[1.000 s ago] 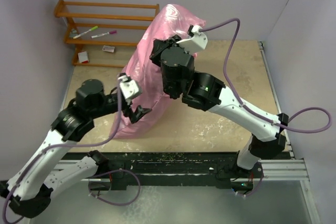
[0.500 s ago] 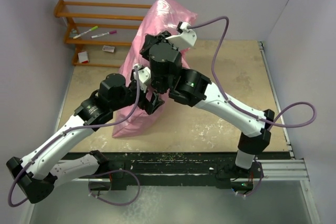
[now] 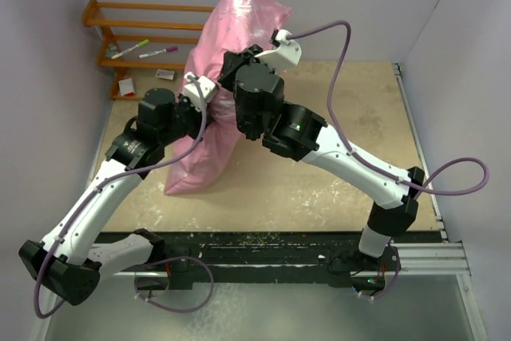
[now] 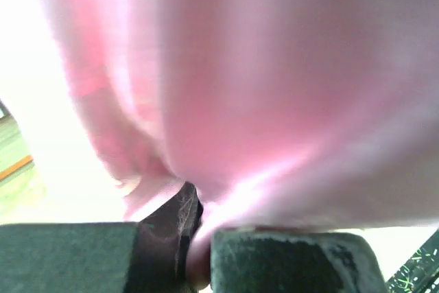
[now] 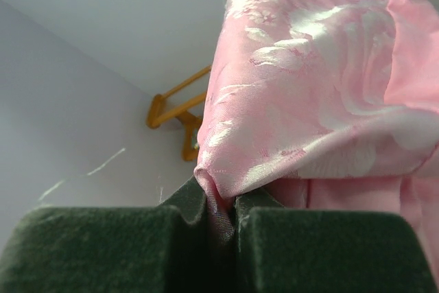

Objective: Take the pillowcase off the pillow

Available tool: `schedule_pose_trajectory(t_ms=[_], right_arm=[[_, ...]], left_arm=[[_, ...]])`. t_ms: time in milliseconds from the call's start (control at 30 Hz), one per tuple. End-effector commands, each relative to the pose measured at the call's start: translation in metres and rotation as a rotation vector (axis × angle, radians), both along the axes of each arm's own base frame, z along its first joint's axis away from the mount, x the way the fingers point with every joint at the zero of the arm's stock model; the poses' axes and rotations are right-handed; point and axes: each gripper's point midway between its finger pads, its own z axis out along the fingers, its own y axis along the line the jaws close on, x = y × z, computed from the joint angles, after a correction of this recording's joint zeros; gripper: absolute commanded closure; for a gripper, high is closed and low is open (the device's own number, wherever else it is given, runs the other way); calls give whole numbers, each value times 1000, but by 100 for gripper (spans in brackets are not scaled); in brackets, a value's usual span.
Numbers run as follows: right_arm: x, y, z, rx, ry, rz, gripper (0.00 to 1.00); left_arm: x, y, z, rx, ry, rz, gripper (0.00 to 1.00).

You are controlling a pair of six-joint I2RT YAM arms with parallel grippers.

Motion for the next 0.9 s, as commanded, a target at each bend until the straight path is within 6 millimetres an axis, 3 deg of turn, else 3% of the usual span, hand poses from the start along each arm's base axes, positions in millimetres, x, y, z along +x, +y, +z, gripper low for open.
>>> schedule_pose_trajectory(t_ms=[0, 100, 267, 433, 633, 733, 867], right_arm=[[-29, -14, 58, -42, -111, 152, 100], [-30, -25, 38, -161, -67, 207, 99], [-46, -84, 7, -163, -15, 288, 84], [-75, -124, -31, -217, 40, 368, 45], [-119, -134, -79, -345, 62, 584, 21], [-134, -150, -110, -406, 85, 613, 6], [-150, -157, -132, -409, 48, 666, 0]], left_arm=[[4, 31, 67, -49, -201, 59, 100], [-16, 33, 96, -48, -292, 3, 100], [-39, 33, 126, -19, -347, -79, 100], [-48, 26, 147, 12, -379, -162, 100], [-35, 26, 161, 45, -384, -145, 100], [-31, 29, 174, 61, -411, -129, 100], [-29, 34, 189, 82, -431, -107, 100]])
